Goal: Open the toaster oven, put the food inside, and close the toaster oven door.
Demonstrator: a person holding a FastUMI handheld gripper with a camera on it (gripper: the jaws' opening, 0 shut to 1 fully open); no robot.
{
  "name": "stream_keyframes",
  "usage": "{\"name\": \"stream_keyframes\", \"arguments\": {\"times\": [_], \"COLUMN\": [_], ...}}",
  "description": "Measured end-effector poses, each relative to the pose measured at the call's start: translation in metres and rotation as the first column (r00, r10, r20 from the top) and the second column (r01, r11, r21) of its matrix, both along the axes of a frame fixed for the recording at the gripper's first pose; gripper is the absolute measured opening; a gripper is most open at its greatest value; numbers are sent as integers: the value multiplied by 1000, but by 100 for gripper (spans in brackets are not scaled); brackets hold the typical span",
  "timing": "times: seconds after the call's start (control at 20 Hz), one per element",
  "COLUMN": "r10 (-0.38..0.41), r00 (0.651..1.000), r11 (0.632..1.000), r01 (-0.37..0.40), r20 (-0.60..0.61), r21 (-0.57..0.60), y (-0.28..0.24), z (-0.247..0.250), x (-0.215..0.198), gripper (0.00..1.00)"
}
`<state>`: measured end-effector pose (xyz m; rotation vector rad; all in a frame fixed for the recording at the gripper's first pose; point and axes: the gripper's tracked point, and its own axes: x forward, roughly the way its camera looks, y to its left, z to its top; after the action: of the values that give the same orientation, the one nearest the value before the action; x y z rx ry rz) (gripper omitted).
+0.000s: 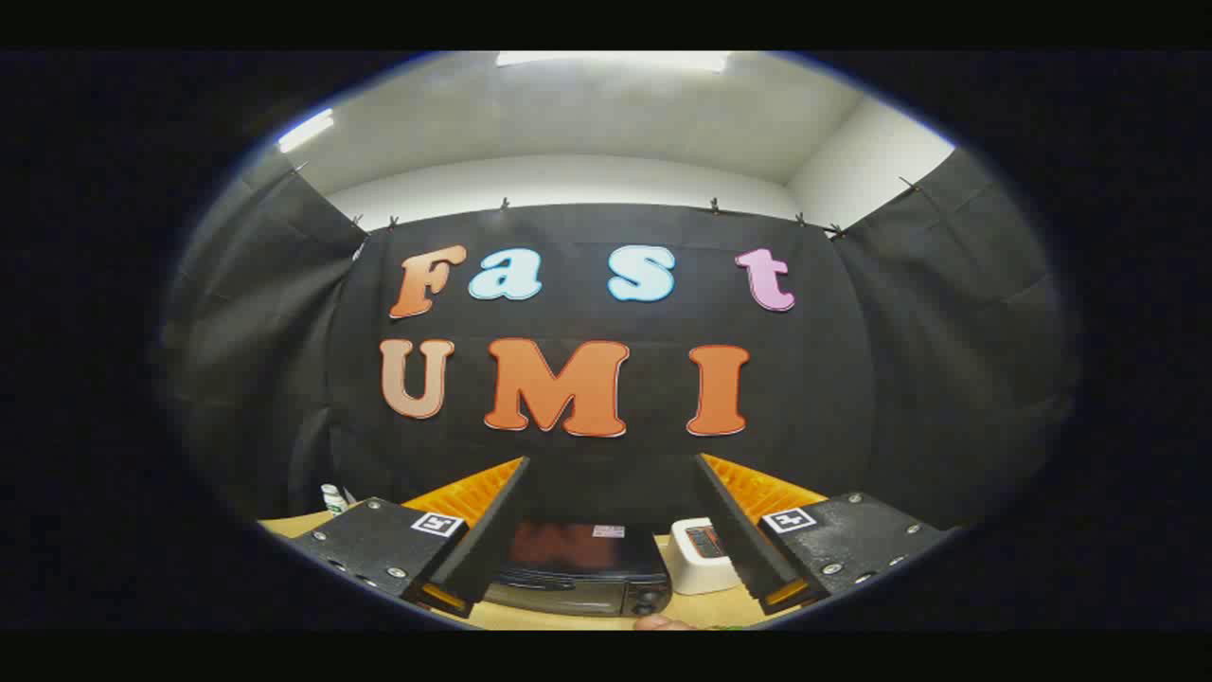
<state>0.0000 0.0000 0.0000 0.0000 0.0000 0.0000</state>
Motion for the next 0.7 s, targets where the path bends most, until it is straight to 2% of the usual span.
{"name": "stream_keyframes", "arguments": {"times": [0.25,0.4,0.7], "r10": [56,98,79], "r00": [998,995,996], "r11": [996,993,997], "r01": [-56,-97,-79], "r20": [-2,12,-27], "r21": [-70,-60,4], "y": [21,18,-11], "z": [0,3,-11], "x": [3,12,34], "gripper": [99,99,98]}}
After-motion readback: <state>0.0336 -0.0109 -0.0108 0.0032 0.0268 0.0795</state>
